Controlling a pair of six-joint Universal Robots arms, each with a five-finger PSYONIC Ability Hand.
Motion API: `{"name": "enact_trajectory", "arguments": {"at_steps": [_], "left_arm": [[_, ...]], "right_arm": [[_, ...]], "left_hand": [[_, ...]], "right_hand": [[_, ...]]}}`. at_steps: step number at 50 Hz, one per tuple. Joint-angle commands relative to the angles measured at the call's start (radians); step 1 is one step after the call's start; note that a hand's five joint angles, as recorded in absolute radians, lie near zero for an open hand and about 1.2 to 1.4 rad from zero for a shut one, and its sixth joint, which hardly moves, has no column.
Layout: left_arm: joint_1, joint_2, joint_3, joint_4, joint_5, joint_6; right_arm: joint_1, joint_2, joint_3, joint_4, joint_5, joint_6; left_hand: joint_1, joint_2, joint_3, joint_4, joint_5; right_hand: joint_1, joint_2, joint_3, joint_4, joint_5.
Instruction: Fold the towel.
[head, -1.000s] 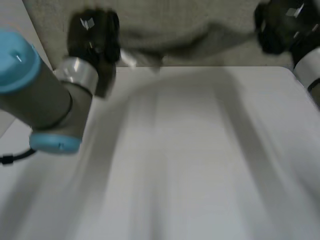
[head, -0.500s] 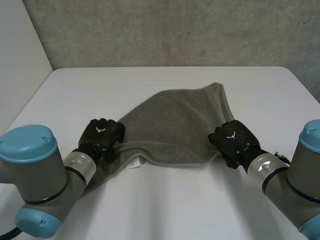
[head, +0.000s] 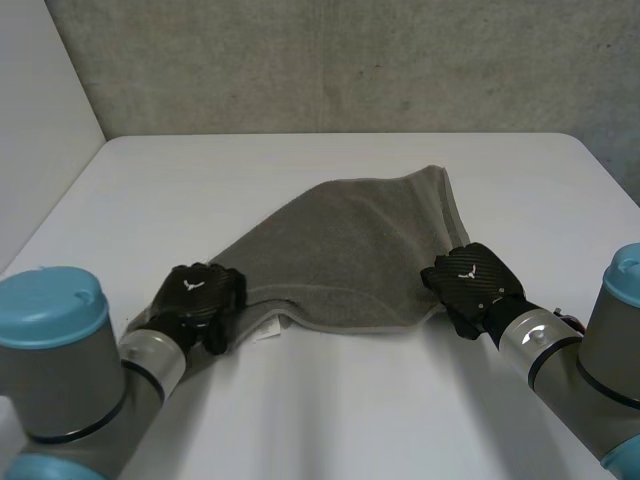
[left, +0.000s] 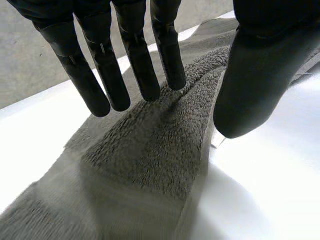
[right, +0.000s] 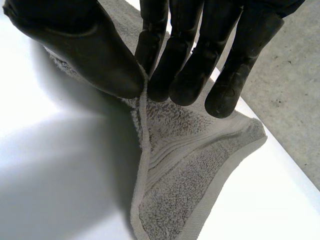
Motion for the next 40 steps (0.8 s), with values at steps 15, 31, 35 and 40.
{"name": "enact_trajectory", "arguments": {"at_steps": [15,31,35,40], "left_arm": [[0.07,0.089,-0.194,-0.013,-0.127,0.086],[0.098,0.047,-0.221,0.112,-0.157,0.141],[0.106,0.026,-0.22,0.139,-0.157,0.141],[0.133,-0.004,-0.215,0.167,-0.158,0.144]], "right_arm": [[0.008,0.031,-0.002,-0.001,-0.001,-0.002],[0.013,0.033,0.0,-0.001,-0.003,-0.005],[0.014,0.033,0.003,-0.001,-0.003,-0.008],[0.014,0.033,0.004,-0.001,-0.003,-0.01]], "left_hand": [[-0.483,-0.482,-0.481,-0.482,-0.656],[-0.447,-0.447,-0.446,-0.447,-0.621],[-0.447,-0.447,-0.446,-0.447,-0.621],[-0.447,-0.447,-0.446,-0.447,-0.621]], "right_hand": [[0.075,0.059,0.067,0.061,0.051],[0.075,0.059,0.067,0.061,0.051],[0.075,0.059,0.067,0.061,0.051],[0.075,0.059,0.067,0.061,0.051]]}}
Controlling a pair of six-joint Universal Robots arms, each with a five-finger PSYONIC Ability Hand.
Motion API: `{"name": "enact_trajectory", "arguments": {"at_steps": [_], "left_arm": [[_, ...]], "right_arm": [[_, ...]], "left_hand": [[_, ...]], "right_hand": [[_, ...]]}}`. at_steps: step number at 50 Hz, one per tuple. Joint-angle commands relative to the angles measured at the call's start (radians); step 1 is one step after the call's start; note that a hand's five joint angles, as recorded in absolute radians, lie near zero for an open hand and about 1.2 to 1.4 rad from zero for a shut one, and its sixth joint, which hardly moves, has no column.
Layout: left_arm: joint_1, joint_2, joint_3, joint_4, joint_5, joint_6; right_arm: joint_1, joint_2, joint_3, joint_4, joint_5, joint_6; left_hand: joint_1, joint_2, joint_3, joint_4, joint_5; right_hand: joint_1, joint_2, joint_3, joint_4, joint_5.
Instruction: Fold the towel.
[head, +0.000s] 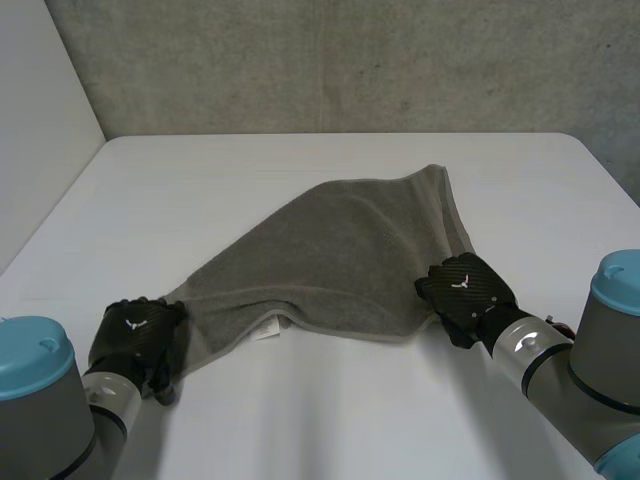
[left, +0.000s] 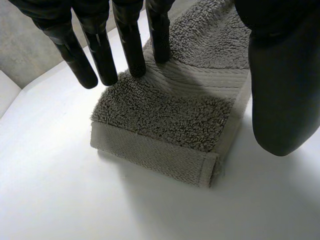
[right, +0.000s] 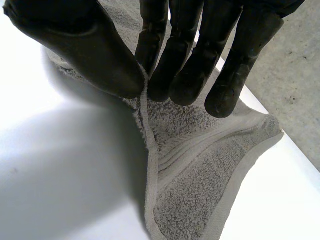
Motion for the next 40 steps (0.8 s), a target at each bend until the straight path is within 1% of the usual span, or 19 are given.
{"name": "enact_trajectory", "arguments": {"at_steps": [1,9,14,18,22,27,32,40], "left_arm": [[0.029,-0.039,0.006,0.032,0.0,0.001],[0.05,-0.05,0.01,0.044,0.003,0.041],[0.056,-0.051,0.01,0.08,0.001,0.049],[0.059,-0.066,0.02,0.11,0.003,0.049],[0.059,-0.085,0.033,0.117,0.001,0.055],[0.059,-0.116,0.053,0.118,0.003,0.108],[0.062,-0.117,0.055,0.123,0.004,0.124],[0.064,-0.119,0.055,0.127,0.006,0.126]], "right_arm": [[0.001,0.0,0.003,0.0,-0.001,-0.003],[0.001,0.012,0.003,0.0,-0.001,-0.006],[0.001,0.012,0.004,0.0,-0.001,-0.008],[0.002,0.016,0.004,0.0,-0.001,-0.008],[0.002,0.026,0.004,0.0,-0.001,-0.009],[0.002,0.028,0.004,0.0,0.001,-0.009],[0.002,0.028,0.004,-0.002,0.001,-0.011],[0.002,0.029,0.003,-0.002,0.001,-0.011]], "left_hand": [[-0.049,-0.065,-0.037,-0.05,-0.215],[-0.049,-0.065,-0.037,-0.05,-0.215],[-0.046,-0.062,-0.034,-0.047,-0.212],[0.024,0.008,0.036,0.023,-0.142],[0.045,0.029,0.057,0.044,-0.121],[0.127,0.111,0.139,0.126,-0.039],[0.209,0.193,0.221,0.208,0.043],[0.215,0.199,0.227,0.214,0.049]], "right_hand": [[0.075,0.058,0.067,0.061,0.051],[0.075,0.058,0.067,0.061,0.051],[0.075,0.058,0.067,0.061,0.051],[0.075,0.058,0.067,0.061,0.051],[0.075,0.058,0.067,0.061,0.051],[0.075,0.058,0.067,0.061,0.051],[0.075,0.058,0.067,0.061,0.051],[0.075,0.058,0.067,0.061,0.051]]}}
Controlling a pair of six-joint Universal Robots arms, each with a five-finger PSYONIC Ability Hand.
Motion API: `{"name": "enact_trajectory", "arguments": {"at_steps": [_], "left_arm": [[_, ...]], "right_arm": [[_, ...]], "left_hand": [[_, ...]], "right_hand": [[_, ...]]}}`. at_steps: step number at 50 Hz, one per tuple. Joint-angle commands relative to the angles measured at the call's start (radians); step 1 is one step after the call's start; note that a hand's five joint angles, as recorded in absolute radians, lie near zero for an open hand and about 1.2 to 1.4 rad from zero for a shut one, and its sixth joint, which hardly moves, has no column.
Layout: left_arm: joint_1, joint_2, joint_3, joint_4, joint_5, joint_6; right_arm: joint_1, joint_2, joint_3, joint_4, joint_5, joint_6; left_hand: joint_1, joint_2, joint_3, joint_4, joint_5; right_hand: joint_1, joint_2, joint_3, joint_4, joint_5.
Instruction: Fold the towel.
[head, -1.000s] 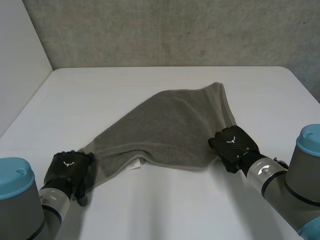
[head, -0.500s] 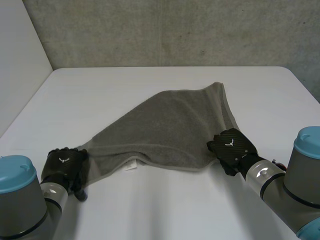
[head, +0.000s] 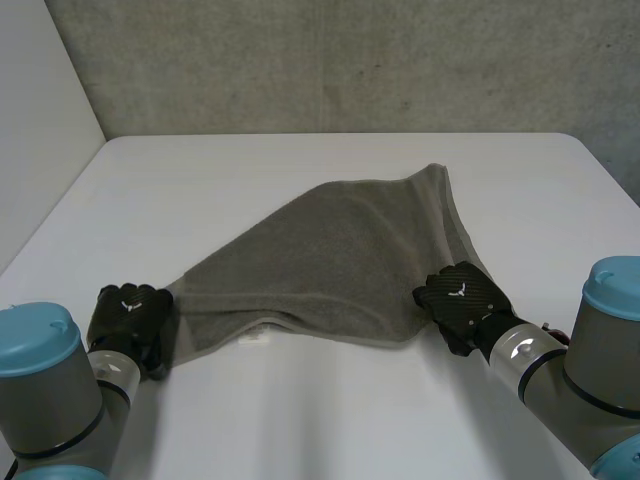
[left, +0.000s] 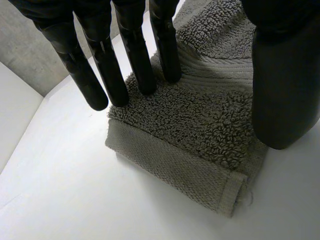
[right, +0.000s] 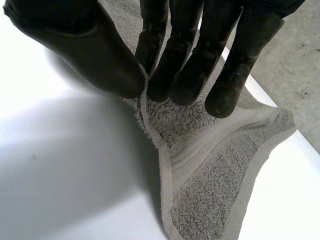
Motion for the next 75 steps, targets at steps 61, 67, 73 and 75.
{"name": "enact_trajectory", "arguments": {"at_steps": [61,67,73,75], "left_arm": [[-0.015,0.508,0.072,-0.08,0.022,-0.068],[-0.053,0.6,0.306,-0.292,0.054,-0.092],[-0.052,0.587,0.466,-0.45,0.058,-0.173],[-0.047,0.553,0.48,-0.471,0.063,-0.19]], "right_arm": [[-0.069,-0.424,-0.138,0.163,-0.005,0.015],[-0.161,-0.534,-0.393,0.378,0.012,0.034],[-0.216,-0.51,-0.634,0.588,-0.021,0.064],[-0.215,-0.476,-0.661,0.631,-0.035,0.06]], "left_hand": [[0.663,0.665,0.664,0.663,0.537],[0.663,0.665,0.664,0.663,0.537],[0.663,0.665,0.664,0.663,0.537],[0.663,0.665,0.664,0.663,0.537]], "right_hand": [[0.075,0.058,0.067,0.061,0.051],[0.075,0.058,0.067,0.061,0.051],[0.075,0.058,0.067,0.061,0.051],[0.075,0.058,0.067,0.061,0.051]]}}
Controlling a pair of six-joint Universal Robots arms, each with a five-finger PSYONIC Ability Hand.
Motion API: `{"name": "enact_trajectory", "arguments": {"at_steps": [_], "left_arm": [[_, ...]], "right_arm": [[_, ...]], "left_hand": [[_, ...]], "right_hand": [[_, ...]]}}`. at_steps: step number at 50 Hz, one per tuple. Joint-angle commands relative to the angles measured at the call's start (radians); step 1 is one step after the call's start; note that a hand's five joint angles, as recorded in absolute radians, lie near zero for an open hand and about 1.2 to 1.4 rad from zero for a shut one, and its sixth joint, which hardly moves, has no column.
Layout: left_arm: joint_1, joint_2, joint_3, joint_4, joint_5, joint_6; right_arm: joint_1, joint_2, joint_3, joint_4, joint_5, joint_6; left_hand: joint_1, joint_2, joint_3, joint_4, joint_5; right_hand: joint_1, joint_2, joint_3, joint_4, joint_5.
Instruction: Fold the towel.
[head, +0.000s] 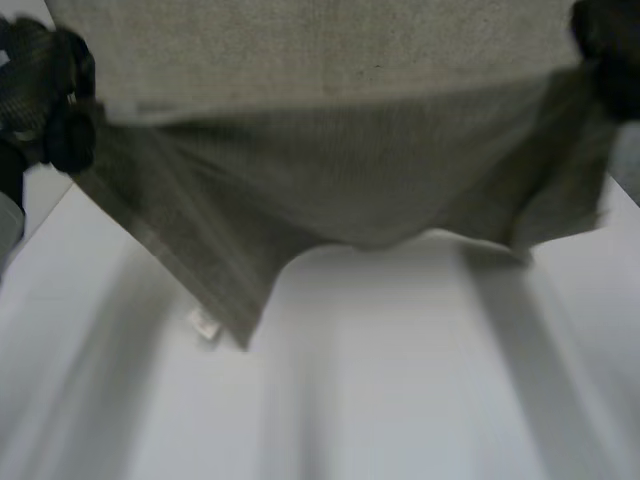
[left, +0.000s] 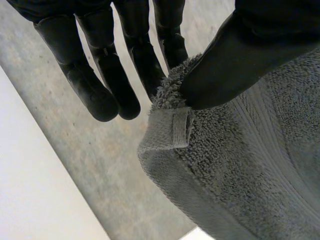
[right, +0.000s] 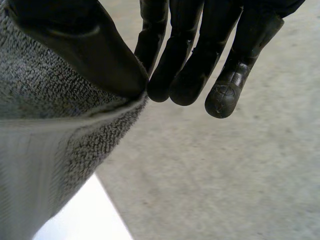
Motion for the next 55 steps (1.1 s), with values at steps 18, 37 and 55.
{"name": "enact_trajectory", "arguments": {"at_steps": [18,37,55], "left_arm": [[0.008,-0.649,0.405,-0.171,0.003,-0.079],[-0.018,-0.485,0.726,0.185,-0.015,-0.237],[0.067,-0.427,-0.08,0.486,0.138,-0.225]], "right_arm": [[0.101,0.613,-0.427,0.272,0.043,-0.188],[0.12,0.467,-0.608,-0.35,0.006,0.207],[0.117,0.413,-0.032,-0.044,-0.144,-0.117]], "left_hand": [[-0.036,-0.09,-0.142,-0.113,-0.256],[-0.036,-0.09,-0.142,-0.113,-0.256],[-0.036,-0.09,-0.142,-0.113,-0.256]], "right_hand": [[0.075,0.057,0.062,0.06,0.049],[0.075,0.057,0.062,0.06,0.049],[0.075,0.057,0.062,0.06,0.049]]}}
